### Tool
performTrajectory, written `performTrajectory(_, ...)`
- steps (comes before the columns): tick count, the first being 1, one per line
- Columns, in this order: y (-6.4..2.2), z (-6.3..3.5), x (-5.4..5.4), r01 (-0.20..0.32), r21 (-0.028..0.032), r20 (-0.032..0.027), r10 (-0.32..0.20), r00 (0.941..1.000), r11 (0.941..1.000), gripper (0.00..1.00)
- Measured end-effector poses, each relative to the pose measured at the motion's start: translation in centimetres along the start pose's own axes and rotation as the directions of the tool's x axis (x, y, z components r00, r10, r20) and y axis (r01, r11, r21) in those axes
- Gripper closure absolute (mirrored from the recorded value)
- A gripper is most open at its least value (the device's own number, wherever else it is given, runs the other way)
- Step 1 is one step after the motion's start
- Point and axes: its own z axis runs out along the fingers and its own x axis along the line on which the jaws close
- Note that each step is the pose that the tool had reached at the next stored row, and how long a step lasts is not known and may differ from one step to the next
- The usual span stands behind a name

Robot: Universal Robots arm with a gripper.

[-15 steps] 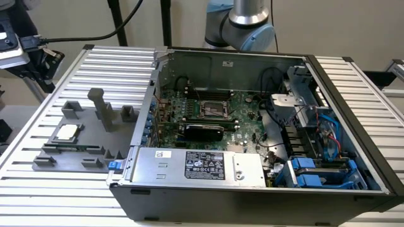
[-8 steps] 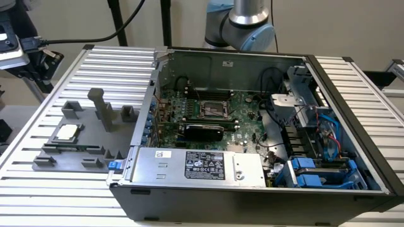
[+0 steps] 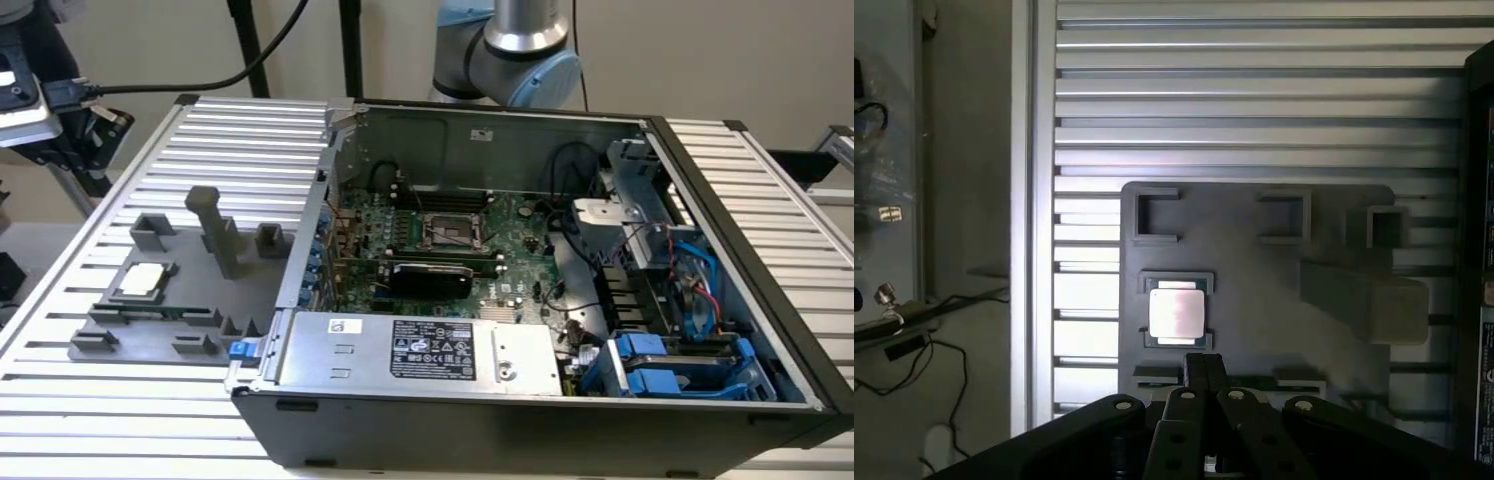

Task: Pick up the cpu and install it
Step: 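Pick up the cpu and move it towards the insertion slot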

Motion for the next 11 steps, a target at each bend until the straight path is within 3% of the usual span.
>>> performTrajectory(5,0.0,0.0,0.0,0.0,0.0,-0.0062,0.0,1.0,1.0,0.88)
performTrajectory(7,0.0,0.0,0.0,0.0,0.0,-0.0087,0.0,1.0,1.0,0.82)
performTrajectory(10,0.0,0.0,0.0,-0.001,0.0001,-0.0122,0.001,0.9999,1.0,0.64)
performTrajectory(11,0.0,0.0,0.0,-0.001,0.0001,-0.0122,0.001,0.9999,1.0,0.64)
